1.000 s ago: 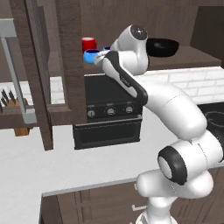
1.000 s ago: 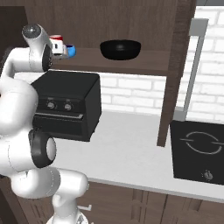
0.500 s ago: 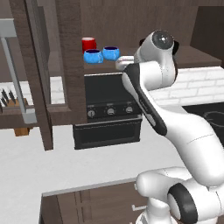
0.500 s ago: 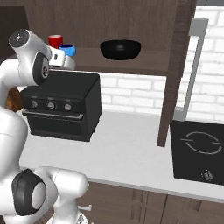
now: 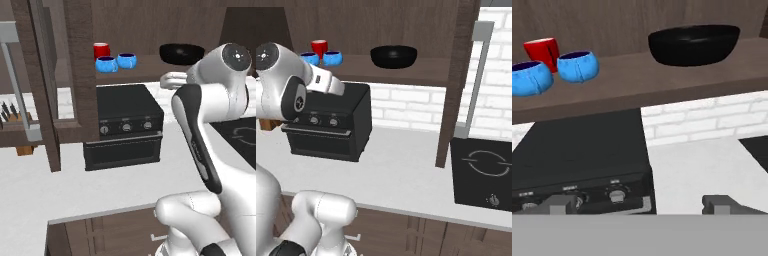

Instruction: Gather all objects into one cabinet and sort the glasses and bowls to opposite sides.

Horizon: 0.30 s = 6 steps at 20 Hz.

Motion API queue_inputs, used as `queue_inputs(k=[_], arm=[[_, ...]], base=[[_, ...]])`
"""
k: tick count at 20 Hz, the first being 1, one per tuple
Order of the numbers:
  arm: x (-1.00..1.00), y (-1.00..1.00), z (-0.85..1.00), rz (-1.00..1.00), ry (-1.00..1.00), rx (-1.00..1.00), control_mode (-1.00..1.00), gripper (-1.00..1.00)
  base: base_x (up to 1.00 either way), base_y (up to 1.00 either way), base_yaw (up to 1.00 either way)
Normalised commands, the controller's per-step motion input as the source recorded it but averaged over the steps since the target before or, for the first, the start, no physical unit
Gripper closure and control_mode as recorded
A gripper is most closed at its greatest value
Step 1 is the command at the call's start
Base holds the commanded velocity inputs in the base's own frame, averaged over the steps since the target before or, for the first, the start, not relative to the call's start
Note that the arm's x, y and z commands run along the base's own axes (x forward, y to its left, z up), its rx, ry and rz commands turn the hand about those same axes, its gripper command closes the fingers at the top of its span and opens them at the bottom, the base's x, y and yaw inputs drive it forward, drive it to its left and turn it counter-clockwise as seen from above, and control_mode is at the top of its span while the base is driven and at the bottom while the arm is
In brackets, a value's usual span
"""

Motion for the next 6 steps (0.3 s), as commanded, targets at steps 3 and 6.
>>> queue_inputs(k=[3, 6], arm=[[-1.0, -0.17, 0.05, -0.02, 0.0, 0.0, -1.0, -1.0], [-1.0, -0.07, 0.0, -0.03, 0.01, 0.0, -1.0, -1.0]], base=[[0.0, 0.0, 0.0], [0.0, 0.0, 0.0]])
